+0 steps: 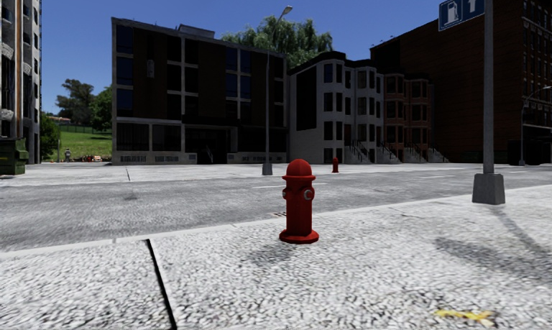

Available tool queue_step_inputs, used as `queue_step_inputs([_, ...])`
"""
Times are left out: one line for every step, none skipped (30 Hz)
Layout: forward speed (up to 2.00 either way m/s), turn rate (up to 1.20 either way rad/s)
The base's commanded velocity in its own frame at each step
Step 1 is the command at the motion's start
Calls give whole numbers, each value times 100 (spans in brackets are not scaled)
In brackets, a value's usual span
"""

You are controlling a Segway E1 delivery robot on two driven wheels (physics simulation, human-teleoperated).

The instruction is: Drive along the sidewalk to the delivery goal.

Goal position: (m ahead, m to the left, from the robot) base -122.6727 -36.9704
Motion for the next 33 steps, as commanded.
queue_step_inputs([0,45])
queue_step_inputs([0,45])
queue_step_inputs([0,45])
queue_step_inputs([0,45])
queue_step_inputs([0,45])
queue_step_inputs([0,45])
queue_step_inputs([0,45])
queue_step_inputs([0,45])
queue_step_inputs([0,45])
queue_step_inputs([0,45])
queue_step_inputs([0,45])
queue_step_inputs([0,45])
queue_step_inputs([0,45])
queue_step_inputs([0,45])
queue_step_inputs([0,45])
queue_step_inputs([0,45])
queue_step_inputs([0,45])
queue_step_inputs([0,45])
queue_step_inputs([0,45])
queue_step_inputs([0,45])
queue_step_inputs([0,45])
queue_step_inputs([0,45])
queue_step_inputs([0,45])
queue_step_inputs([0,45])
queue_step_inputs([0,45])
queue_step_inputs([0,45])
queue_step_inputs([0,45])
queue_step_inputs([0,45])
queue_step_inputs([0,45])
queue_step_inputs([0,45])
queue_step_inputs([0,44])
queue_step_inputs([0,44])
queue_step_inputs([0,44])
